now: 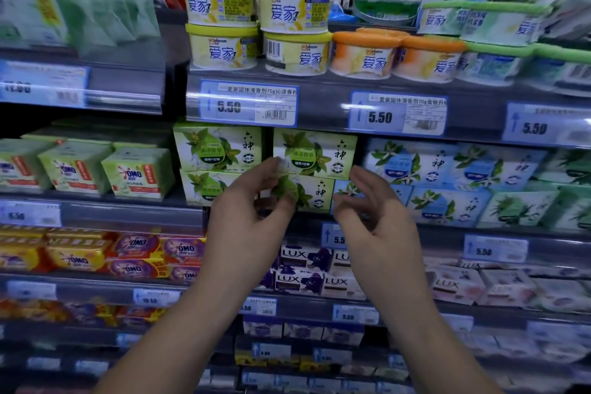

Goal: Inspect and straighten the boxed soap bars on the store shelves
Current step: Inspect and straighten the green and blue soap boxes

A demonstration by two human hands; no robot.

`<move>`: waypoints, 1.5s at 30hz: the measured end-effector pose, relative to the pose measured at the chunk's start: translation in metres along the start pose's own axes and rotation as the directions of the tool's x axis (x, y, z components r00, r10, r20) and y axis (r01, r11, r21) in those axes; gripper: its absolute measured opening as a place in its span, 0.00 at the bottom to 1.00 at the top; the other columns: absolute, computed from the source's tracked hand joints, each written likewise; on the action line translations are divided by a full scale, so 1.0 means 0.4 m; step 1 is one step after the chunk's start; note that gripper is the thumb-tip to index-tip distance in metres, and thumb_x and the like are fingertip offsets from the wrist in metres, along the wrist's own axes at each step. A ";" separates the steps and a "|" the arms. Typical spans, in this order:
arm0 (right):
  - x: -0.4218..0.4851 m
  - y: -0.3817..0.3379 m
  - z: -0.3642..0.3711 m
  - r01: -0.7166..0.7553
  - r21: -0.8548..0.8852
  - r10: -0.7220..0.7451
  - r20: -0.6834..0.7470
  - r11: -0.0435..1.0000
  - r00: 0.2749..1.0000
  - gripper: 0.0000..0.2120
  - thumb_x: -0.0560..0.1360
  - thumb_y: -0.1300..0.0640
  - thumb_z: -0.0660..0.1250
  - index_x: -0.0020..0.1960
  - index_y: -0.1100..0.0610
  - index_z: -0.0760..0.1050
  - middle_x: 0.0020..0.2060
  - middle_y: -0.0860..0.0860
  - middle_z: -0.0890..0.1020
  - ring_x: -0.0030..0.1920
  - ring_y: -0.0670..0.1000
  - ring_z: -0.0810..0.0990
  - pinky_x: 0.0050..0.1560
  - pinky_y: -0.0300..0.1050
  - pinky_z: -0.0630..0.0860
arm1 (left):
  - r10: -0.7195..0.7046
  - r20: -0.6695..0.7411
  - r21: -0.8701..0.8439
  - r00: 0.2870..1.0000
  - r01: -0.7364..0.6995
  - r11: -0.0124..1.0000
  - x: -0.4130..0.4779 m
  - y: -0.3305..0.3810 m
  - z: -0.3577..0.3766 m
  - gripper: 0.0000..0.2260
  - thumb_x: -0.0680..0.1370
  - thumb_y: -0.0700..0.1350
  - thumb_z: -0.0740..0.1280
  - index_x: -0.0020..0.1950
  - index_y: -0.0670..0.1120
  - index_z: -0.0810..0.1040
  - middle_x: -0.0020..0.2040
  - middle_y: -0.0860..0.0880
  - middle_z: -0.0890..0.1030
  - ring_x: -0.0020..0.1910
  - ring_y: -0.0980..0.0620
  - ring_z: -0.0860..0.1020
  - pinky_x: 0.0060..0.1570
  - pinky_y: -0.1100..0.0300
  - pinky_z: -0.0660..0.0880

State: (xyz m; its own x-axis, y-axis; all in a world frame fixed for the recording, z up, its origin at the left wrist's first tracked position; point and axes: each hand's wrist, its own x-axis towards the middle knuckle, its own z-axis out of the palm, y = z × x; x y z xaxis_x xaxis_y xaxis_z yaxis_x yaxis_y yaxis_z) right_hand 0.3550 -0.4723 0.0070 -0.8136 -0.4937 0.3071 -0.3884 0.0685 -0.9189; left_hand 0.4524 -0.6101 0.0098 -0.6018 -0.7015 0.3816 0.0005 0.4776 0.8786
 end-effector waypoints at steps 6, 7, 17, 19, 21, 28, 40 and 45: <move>0.004 -0.016 0.005 -0.040 -0.010 0.040 0.048 0.999 0.998 0.29 0.82 0.54 0.68 0.80 0.43 0.63 0.40 0.49 0.85 0.42 0.41 0.83 0.34 0.27 0.76 | 0.061 0.032 0.127 0.998 -0.065 0.990 -0.006 -0.002 0.010 0.22 0.80 0.46 0.71 0.74 0.56 0.76 0.78 0.59 0.71 0.58 0.64 0.77 0.62 0.55 0.78; 0.005 -0.018 0.006 -0.047 -0.010 0.048 0.049 0.999 0.998 0.29 0.82 0.54 0.68 0.80 0.43 0.63 0.39 0.50 0.85 0.40 0.42 0.83 0.33 0.28 0.76 | 0.057 0.034 0.134 0.998 -0.061 0.989 -0.007 -0.002 0.010 0.23 0.80 0.46 0.71 0.75 0.56 0.76 0.78 0.59 0.70 0.60 0.61 0.78 0.63 0.52 0.78; -0.010 -0.009 0.013 0.005 -0.024 -0.007 -0.096 1.000 0.995 0.21 0.80 0.53 0.68 0.69 0.36 0.69 0.41 0.46 0.84 0.37 0.43 0.82 0.31 0.36 0.75 | 0.105 0.053 0.100 0.993 -0.110 0.989 -0.013 -0.021 -0.024 0.23 0.81 0.44 0.71 0.75 0.58 0.74 0.74 0.60 0.74 0.68 0.62 0.75 0.66 0.52 0.77; -0.024 -0.024 0.031 0.114 -0.034 -0.118 -0.142 0.993 0.983 0.15 0.79 0.51 0.67 0.64 0.38 0.73 0.41 0.43 0.83 0.39 0.43 0.82 0.34 0.35 0.75 | 0.133 -0.036 0.070 0.990 -0.130 0.989 -0.019 -0.037 -0.053 0.19 0.81 0.42 0.70 0.70 0.58 0.77 0.67 0.59 0.79 0.62 0.62 0.78 0.60 0.54 0.80; -0.035 -0.046 0.072 0.184 -0.027 -0.186 -0.053 0.982 0.981 0.10 0.80 0.51 0.67 0.60 0.39 0.75 0.41 0.43 0.82 0.42 0.44 0.83 0.37 0.31 0.75 | 0.136 -0.191 0.028 0.972 -0.133 0.991 -0.015 -0.059 -0.091 0.14 0.81 0.42 0.69 0.64 0.56 0.78 0.59 0.52 0.81 0.55 0.60 0.81 0.48 0.59 0.81; -0.010 -0.064 0.230 0.081 -0.077 -0.059 0.248 0.994 0.967 0.22 0.81 0.48 0.68 0.69 0.34 0.64 0.59 0.36 0.78 0.48 0.36 0.80 0.37 0.31 0.76 | 0.041 -0.280 0.019 0.959 -0.038 0.999 0.055 -0.126 -0.183 0.20 0.81 0.42 0.70 0.72 0.51 0.72 0.64 0.47 0.76 0.53 0.63 0.78 0.45 0.65 0.78; -0.013 -0.069 0.288 0.102 0.077 -0.096 -0.083 0.992 0.992 0.21 0.78 0.46 0.68 0.69 0.43 0.68 0.50 0.38 0.78 0.52 0.41 0.80 0.47 0.29 0.76 | 0.075 -0.175 -0.200 0.982 -0.110 0.974 0.093 -0.131 -0.276 0.08 0.80 0.43 0.73 0.58 0.48 0.85 0.48 0.53 0.88 0.50 0.57 0.86 0.49 0.66 0.81; -0.014 -0.080 0.284 0.035 0.182 -0.029 -0.033 0.983 0.999 0.18 0.72 0.35 0.65 0.61 0.35 0.77 0.52 0.41 0.83 0.49 0.45 0.85 0.47 0.28 0.77 | -0.066 -0.066 -0.428 0.996 0.031 0.903 0.076 -0.144 -0.324 0.15 0.72 0.50 0.75 0.58 0.52 0.86 0.44 0.49 0.89 0.46 0.51 0.88 0.47 0.62 0.84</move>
State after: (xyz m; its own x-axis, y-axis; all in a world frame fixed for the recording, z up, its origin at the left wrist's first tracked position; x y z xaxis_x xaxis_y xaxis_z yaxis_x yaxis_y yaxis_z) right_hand 0.4210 -0.5703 0.0064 -0.8159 -0.4664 0.3419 -0.3313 -0.1076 -0.9374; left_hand 0.5374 -0.7275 0.0082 -0.5464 -0.7648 0.3413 0.3233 0.1833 0.9284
